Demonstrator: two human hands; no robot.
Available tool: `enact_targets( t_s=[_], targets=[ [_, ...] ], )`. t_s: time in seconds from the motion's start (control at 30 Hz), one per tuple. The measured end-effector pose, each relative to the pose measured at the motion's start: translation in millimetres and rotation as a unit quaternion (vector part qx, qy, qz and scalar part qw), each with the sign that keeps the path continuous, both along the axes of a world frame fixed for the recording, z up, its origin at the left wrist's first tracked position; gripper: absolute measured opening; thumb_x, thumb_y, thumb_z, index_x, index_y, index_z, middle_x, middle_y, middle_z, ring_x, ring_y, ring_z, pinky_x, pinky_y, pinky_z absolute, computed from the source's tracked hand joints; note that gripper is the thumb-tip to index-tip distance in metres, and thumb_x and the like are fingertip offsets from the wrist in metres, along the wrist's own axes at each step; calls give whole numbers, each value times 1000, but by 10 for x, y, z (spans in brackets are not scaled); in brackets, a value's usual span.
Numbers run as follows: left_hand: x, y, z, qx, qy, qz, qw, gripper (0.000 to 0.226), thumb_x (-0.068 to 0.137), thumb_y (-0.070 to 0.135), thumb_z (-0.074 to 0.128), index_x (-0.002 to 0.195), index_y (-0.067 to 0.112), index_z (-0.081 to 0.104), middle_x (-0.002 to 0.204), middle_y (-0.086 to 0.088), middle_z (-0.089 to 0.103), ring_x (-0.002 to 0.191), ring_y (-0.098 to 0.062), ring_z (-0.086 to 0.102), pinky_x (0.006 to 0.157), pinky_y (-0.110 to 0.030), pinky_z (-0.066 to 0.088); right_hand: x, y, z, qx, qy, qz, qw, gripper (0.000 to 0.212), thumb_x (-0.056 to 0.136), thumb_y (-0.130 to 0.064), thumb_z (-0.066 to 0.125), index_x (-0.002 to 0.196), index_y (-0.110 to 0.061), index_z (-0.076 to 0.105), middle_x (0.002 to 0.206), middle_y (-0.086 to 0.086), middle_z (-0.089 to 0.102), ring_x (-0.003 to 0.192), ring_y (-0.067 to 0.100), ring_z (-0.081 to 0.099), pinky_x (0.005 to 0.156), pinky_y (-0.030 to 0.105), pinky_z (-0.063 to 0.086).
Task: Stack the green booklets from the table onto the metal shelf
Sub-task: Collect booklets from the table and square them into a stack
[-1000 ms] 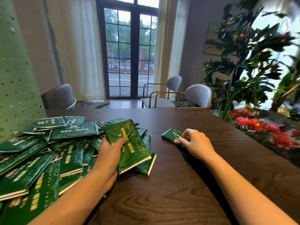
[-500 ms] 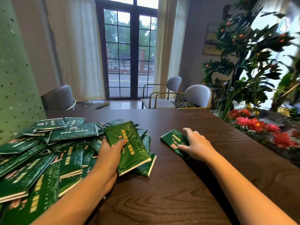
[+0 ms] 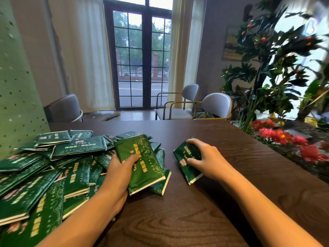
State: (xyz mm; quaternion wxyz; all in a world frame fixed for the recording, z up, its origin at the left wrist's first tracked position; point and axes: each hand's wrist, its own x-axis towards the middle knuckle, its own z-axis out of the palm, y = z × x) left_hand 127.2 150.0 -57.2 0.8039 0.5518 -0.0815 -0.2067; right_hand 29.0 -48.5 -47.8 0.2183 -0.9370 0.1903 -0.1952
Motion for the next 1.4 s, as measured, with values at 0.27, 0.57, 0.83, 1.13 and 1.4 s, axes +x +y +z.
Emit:
enact_targets(
  t_s=[0.27,0.57,0.83,1.13,1.4],
  targets=[
    [-1,26,-14,13,-2,-32,999,27,93,11,57,119,9,56,105,-17,69,83,-27,68,67,-33,55,34,317,77,347,-183,131,910,54,86,-3,58,135,-23,48,123,6,59,102,23,64,76,31,56],
    [-27,25,14,22,19,-41,999,38,103,30,37,117,6,62,101,-20,71,86,-33,69,73,-37,56,46,611,-68,134,-64,222,964,67,88,-32,58,138,-52,19,137,-11,41,128,3,37,105,15,31],
    [-5,30,-17,55,-52,-37,996,29,89,14,63,117,9,59,97,-13,74,83,-26,71,70,-35,56,76,737,-103,82,-29,275,958,58,95,-33,39,140,-40,2,145,-27,11,139,-7,8,113,13,8],
    [200,133,88,-21,33,83,996,34,89,21,63,120,9,59,97,-12,70,76,-26,68,70,-41,58,111,600,-170,81,-17,172,982,49,98,-34,45,144,-28,32,137,-1,49,125,12,46,98,19,34],
    [291,163,99,-45,48,140,988,40,87,23,63,124,9,56,111,-16,69,87,-31,69,76,-43,57,125,609,-150,-30,58,202,977,55,92,-43,53,143,-31,38,140,-8,45,131,8,31,106,23,28]
  ],
)
